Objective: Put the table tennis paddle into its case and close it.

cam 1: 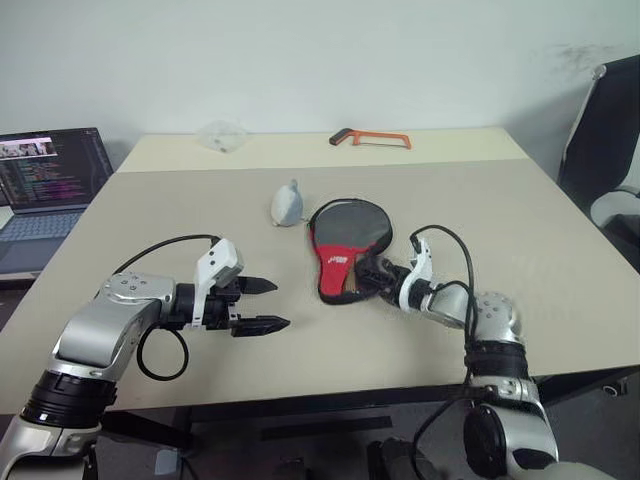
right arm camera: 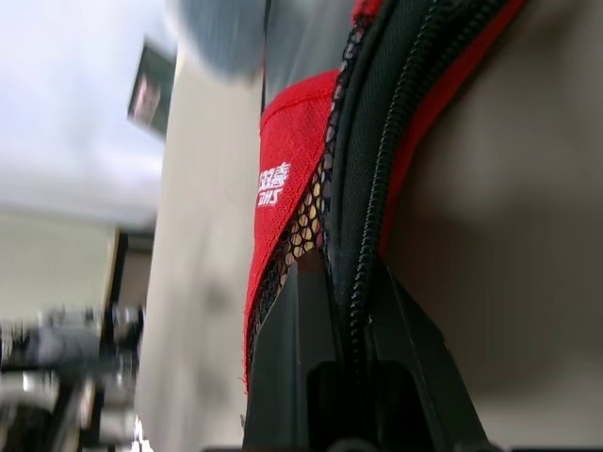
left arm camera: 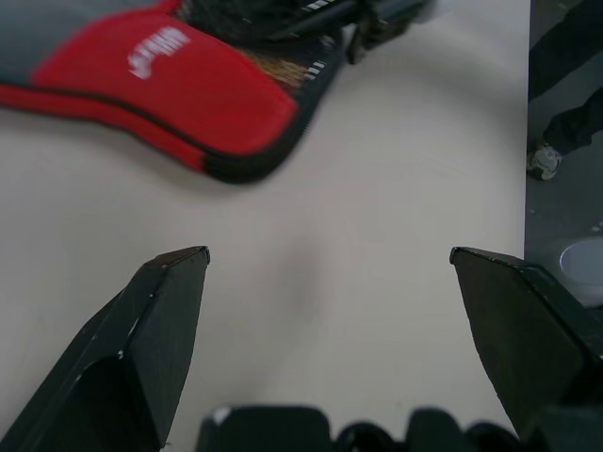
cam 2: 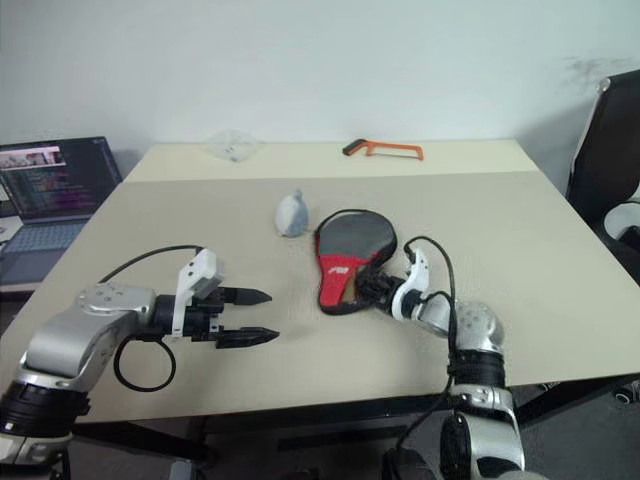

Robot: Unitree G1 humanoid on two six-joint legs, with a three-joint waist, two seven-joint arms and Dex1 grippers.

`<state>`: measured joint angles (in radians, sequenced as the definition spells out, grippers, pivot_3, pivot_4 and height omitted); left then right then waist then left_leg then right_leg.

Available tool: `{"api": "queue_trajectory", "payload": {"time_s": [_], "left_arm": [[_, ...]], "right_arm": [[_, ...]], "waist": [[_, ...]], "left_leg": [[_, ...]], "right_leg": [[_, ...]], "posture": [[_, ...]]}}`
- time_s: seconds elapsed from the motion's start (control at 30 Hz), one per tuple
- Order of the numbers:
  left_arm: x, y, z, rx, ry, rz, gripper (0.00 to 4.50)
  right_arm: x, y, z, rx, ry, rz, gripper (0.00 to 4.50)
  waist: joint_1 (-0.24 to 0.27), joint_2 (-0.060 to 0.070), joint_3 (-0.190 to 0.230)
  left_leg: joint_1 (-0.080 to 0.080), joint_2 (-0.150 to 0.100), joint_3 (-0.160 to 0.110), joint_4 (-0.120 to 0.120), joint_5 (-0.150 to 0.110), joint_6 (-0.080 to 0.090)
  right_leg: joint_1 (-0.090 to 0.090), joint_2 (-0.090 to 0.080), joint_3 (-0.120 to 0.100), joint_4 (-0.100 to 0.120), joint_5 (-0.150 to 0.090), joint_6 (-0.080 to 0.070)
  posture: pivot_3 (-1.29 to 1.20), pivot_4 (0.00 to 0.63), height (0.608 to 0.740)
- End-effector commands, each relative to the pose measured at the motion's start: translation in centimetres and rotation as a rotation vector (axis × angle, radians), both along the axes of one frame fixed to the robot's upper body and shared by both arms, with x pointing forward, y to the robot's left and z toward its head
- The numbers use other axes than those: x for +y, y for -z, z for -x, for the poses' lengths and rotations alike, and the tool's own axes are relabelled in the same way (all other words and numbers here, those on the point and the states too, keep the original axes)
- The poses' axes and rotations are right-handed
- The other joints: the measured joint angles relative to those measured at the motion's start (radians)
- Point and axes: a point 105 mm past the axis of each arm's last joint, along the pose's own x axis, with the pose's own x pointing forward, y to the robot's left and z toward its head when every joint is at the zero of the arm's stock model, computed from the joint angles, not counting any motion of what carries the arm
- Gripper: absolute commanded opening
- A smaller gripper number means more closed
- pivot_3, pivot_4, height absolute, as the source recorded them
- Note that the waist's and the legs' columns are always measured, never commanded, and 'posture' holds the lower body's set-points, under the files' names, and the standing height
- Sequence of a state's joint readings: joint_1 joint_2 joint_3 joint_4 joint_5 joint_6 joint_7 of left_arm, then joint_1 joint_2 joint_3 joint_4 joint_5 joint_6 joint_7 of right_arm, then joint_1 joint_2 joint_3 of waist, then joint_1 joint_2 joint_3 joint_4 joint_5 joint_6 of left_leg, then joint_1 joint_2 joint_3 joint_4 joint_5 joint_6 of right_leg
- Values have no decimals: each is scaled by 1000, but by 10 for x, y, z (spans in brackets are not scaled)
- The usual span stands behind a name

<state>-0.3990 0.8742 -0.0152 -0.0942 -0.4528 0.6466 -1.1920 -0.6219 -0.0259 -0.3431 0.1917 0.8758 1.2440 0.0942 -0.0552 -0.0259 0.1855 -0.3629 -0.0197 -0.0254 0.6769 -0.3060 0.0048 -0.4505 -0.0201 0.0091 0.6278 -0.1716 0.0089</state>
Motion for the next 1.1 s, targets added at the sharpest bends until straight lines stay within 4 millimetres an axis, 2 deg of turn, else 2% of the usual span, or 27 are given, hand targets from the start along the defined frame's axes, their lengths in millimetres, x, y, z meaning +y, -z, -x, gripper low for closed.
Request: {"api": "queue_trajectory", "payload": {"time_s": [0.03, 0.17, 0.27, 0.33, 0.5, 0.7, 1.1], "left_arm": [[1, -10, 0, -36, 15, -15, 4500], [1, -10, -1, -33, 19, -17, 4500], [-2, -11, -1, -33, 29, -18, 4500], [-4, -11, -2, -32, 34, -16, 4500], [-5, -10, 1, -14, 56, -24, 4500], [-9, -13, -5, -9, 88, -34, 4500], [-12, -15, -13, -8, 119, -47, 4500]], "right_arm": [[0, 6, 27, 40, -93, 28, 50], [-8, 10, 42, 47, -106, 63, 50], [-13, 30, 75, 93, -150, 115, 50], [-15, 38, 89, 113, -152, 123, 50], [-10, 39, 103, 112, -120, 89, 50], [-3, 42, 118, 120, -122, 56, 50], [-6, 45, 130, 135, -158, 45, 50]], "waist": [[1, 0, 0], [2, 0, 0], [7, -1, -1], [11, -2, -2], [19, -7, -5], [21, -10, -7], [20, -11, -8]], "left_leg": [[0, 0, 0, 0, 0, 0], [0, -1, 1, 0, 0, 0], [0, -1, 0, 0, 0, 0], [0, -1, 0, 0, -1, 1], [0, -1, 0, 0, -1, 1], [0, 0, -1, 0, -1, 1], [1, 0, -1, 0, -1, 1]], "right_leg": [[0, 0, 0, 0, 0, 0], [0, 0, 1, 0, -3, 5], [0, 1, 0, 0, -4, 6], [0, 1, -1, -1, -5, 7], [0, 0, 0, -1, -5, 7], [1, 1, -1, -1, -6, 6], [1, 1, -1, -1, -7, 6]], "posture": [[0, 150, 740], [0, 150, 740], [0, 150, 740], [0, 150, 740], [0, 150, 740], [0, 150, 740], [0, 150, 740]]}}
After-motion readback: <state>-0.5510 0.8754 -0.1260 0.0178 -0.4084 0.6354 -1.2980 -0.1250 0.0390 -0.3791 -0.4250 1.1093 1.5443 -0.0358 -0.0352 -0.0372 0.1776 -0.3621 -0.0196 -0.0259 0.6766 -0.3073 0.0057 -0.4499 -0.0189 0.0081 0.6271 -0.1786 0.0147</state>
